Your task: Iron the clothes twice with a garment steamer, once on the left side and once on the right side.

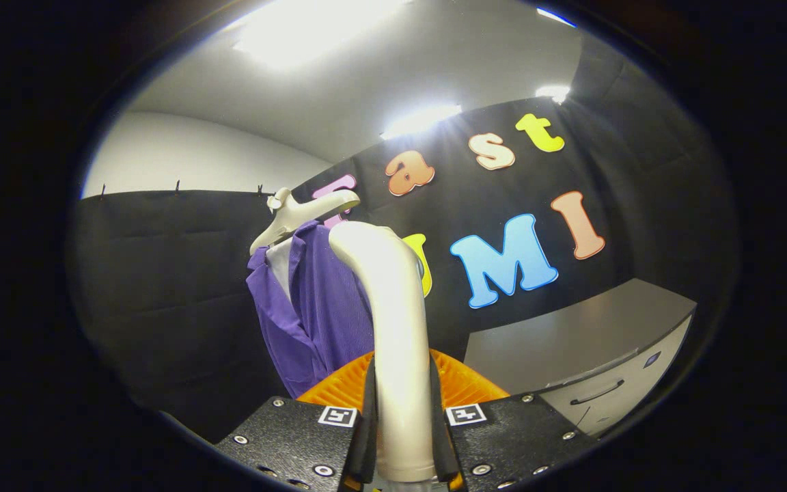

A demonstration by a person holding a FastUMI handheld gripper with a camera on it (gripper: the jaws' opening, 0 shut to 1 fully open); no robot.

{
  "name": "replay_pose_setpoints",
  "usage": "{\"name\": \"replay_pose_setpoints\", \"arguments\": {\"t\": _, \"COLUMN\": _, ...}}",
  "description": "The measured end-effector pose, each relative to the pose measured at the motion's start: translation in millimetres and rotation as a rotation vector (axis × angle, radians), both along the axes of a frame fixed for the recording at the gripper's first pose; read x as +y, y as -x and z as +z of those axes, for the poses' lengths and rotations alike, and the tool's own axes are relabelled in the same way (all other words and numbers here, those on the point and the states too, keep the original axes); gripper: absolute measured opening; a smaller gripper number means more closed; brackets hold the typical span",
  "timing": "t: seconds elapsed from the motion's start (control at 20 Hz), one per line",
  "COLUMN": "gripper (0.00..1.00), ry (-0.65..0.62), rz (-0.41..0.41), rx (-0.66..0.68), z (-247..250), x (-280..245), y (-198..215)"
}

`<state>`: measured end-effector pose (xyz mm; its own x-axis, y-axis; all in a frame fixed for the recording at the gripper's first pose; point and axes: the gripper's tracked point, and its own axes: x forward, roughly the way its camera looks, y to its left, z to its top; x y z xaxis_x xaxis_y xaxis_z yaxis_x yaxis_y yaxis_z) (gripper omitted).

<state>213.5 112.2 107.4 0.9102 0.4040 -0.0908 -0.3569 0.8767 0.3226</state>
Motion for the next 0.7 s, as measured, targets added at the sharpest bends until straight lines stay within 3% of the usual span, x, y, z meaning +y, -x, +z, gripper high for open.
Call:
{"name": "replay_pose_setpoints", "arguments": {"t": 0.35, "gripper": 0.33, "ry": 0.067, "rz": 0.012, "rx": -0.130, "z": 27, "x": 62, "y": -5}}
{"name": "replay_pose_setpoints", "arguments": {"t": 0.55, "gripper": 0.33, "ry": 0.064, "rz": 0.063, "rx": -0.137, "z": 34, "x": 101, "y": -21}}
{"name": "replay_pose_setpoints", "arguments": {"t": 0.7, "gripper": 0.33, "ry": 0.092, "rz": 0.055, "rx": -0.165, "z": 41, "x": 118, "y": -40}}
